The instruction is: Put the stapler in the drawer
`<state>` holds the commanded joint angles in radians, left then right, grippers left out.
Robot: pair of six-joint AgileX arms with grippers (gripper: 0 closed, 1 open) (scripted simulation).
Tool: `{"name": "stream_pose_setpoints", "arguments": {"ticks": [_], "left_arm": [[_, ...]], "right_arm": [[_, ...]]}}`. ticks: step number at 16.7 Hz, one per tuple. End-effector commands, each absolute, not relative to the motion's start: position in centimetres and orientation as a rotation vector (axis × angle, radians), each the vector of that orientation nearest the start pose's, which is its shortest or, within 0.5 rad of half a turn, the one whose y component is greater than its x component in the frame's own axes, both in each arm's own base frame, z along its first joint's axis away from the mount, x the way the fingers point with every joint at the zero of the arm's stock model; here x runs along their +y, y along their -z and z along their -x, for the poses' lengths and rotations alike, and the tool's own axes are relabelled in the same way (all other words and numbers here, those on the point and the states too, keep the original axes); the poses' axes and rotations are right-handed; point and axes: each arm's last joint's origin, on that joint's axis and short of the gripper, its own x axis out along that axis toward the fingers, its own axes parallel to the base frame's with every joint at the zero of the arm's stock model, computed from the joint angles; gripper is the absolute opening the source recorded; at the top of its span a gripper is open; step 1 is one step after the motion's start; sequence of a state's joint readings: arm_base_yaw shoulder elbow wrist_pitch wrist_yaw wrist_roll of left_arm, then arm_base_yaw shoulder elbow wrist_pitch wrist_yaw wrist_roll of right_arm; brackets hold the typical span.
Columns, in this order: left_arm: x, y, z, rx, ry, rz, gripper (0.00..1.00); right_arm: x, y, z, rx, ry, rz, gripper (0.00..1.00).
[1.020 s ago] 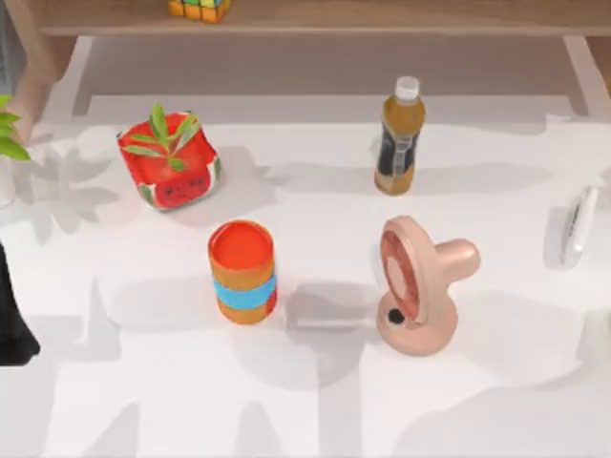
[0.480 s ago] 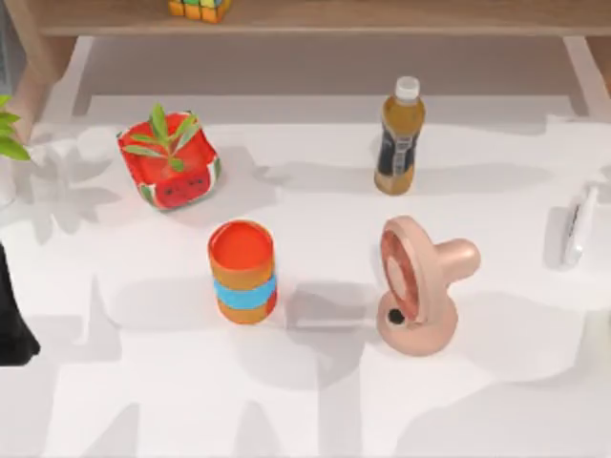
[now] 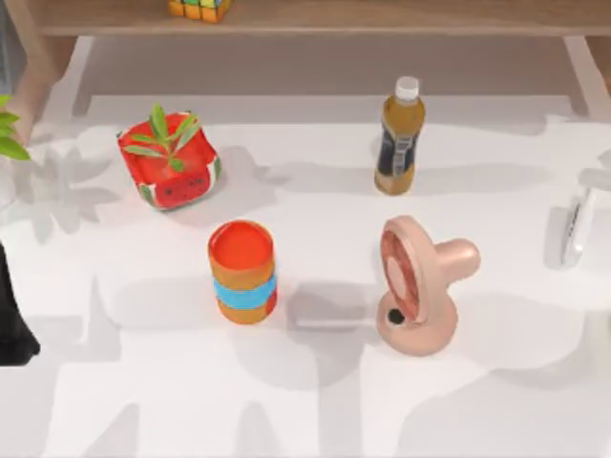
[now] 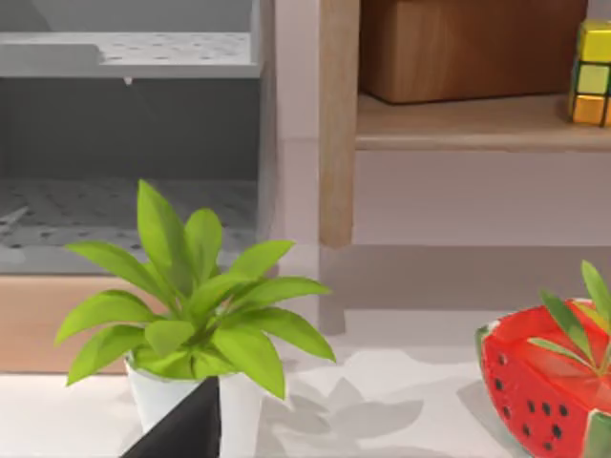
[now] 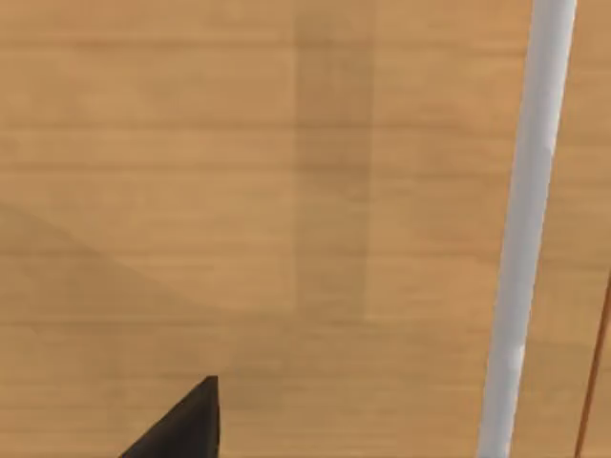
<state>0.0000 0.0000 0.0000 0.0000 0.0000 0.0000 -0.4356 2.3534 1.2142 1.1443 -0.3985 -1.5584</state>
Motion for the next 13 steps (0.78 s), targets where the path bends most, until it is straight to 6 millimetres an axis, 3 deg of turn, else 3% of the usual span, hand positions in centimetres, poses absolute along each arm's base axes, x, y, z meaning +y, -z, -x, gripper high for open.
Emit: {"name": "stream_pose_setpoints", "arguments": {"ticks": [13], "left_arm": [[-0.12,-16.0,-10.57,0.0,0.0,0.0,1.0]], "right_arm": [[-18.07,-8.92,-42.82,0.008,0.008,1.571,0.02]]}}
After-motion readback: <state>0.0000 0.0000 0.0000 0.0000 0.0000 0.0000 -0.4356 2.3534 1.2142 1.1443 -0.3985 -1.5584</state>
